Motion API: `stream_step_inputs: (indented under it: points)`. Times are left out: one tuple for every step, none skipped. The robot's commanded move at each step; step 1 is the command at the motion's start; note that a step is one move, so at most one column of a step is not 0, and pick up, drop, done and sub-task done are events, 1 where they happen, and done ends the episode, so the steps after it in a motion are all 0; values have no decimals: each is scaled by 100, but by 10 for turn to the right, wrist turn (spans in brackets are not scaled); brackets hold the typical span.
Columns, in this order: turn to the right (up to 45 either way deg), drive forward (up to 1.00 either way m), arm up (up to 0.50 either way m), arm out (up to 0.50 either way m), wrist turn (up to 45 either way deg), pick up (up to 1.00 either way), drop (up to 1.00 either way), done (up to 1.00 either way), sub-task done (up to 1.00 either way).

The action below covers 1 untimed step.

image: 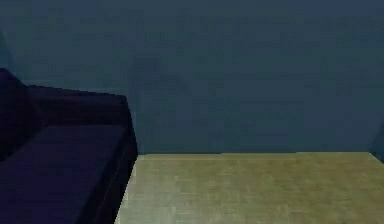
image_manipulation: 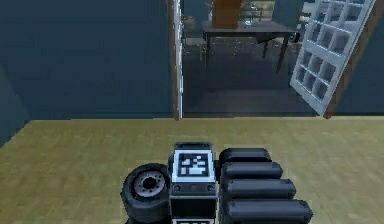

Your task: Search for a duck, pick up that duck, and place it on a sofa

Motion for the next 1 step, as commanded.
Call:
stream_step_inputs:
  points:
    - [0,50,0,0,0,0,0,0,0]
